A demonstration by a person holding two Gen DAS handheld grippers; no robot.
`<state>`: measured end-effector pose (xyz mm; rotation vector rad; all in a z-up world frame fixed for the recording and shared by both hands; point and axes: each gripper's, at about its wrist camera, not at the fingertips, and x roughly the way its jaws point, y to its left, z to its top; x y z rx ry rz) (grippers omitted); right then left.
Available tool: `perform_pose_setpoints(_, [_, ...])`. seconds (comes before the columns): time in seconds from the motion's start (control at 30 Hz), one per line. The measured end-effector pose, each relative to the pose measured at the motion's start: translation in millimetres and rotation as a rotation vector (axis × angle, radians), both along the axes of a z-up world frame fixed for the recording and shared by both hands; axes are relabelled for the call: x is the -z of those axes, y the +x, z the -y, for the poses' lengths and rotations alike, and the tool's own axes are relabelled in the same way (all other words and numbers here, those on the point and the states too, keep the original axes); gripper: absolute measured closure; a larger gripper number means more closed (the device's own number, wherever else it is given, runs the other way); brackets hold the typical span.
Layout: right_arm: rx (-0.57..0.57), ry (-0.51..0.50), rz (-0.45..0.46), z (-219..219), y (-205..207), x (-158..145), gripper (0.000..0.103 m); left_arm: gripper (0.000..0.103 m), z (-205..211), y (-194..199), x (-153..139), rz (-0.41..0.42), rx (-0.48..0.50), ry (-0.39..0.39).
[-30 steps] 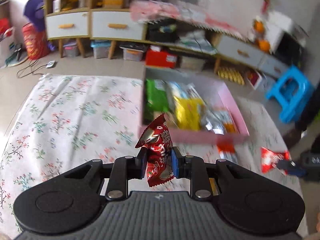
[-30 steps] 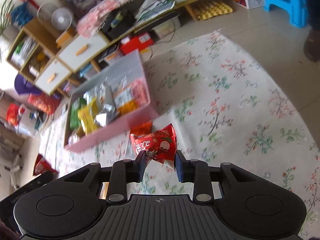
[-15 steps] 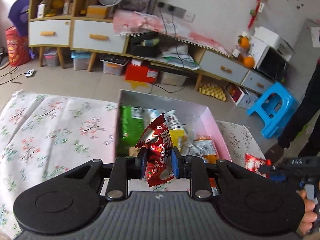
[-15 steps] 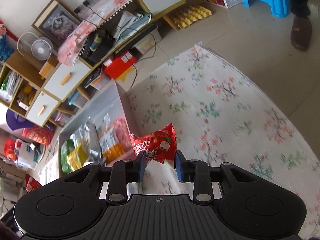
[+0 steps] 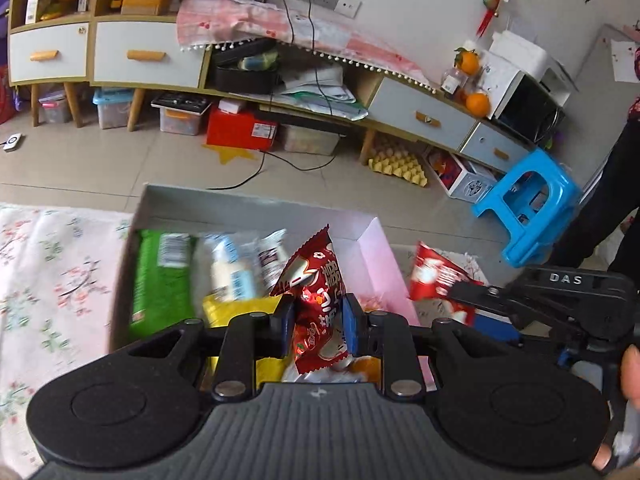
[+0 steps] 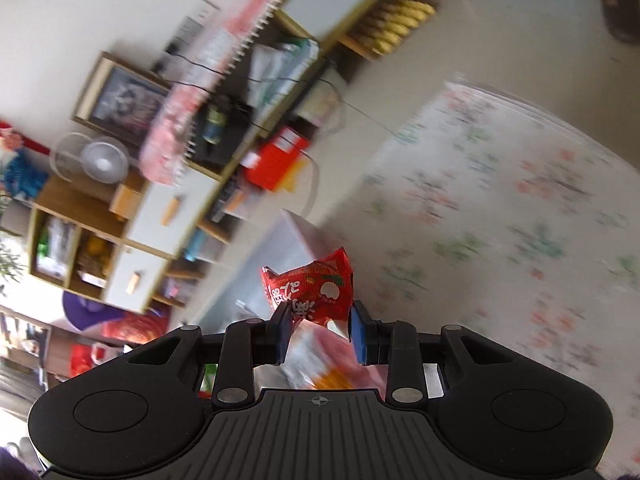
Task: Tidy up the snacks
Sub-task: 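Carry both red snacks over the pink box and open both tools, then move back and grasp the gold bar with the left tool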
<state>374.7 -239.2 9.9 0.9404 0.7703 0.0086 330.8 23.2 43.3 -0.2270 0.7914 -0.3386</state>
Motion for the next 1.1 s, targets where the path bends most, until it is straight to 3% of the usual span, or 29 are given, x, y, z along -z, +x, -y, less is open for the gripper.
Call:
perform_pose_setpoints(0.13, [0.034,0.07,0.034,-5.7,8.6,5.9,0.071,0.08,0.8,6.7,1.3,0.002,-0.035,-0.04])
perform_pose_setpoints(0.27, [0.002,0.105,0.085,-13.8,13.9,7.3,0.069,0.068,-0.6,3.9,1.2,0.021,-0.064,-0.046])
perform_pose_setpoints(0.3, [-0.024,0.089,0.077,-16.9,15.5,6.6,0.054,0.067,-1.2,2.3,0.6,0.021,-0.062,-0.037])
perform_pose_setpoints(0.37, [-0.057,0.04,0.045,-19.4,15.4,4.9,0.043,0.067,-3.9,-0.7,-2.0,0.017,-0.072,-0.021])
perform_pose_setpoints(0.57, [-0.04,0.065,0.038,0.6,2.4,-8.0,0.043,0.055,-14.5,-5.0,-16.1,-0.016,-0.113,-0.064])
perform_pose_setpoints(0.7, [-0.052,0.042,0.02,5.5,-12.5,-21.8,0.043,0.042,-8.0,-17.8,-24.4,-0.014,-0.117,0.003])
perform_pose_setpoints(0.83, [-0.091,0.01,-0.08,2.2,-25.8,-28.6,0.043,0.039,4.9,-35.2,-26.9,-0.012,-0.113,0.127])
perform_pose_setpoints(0.93, [-0.151,-0.049,-0.1,-6.3,-37.9,-42.7,0.043,0.037,7.7,-54.8,-27.1,0.007,-0.101,0.209])
perform_pose_setpoints(1.1, [-0.219,-0.223,-0.062,-22.7,-63.9,-68.4,0.034,0.03,0.5,-76.3,-28.3,0.005,-0.127,0.223])
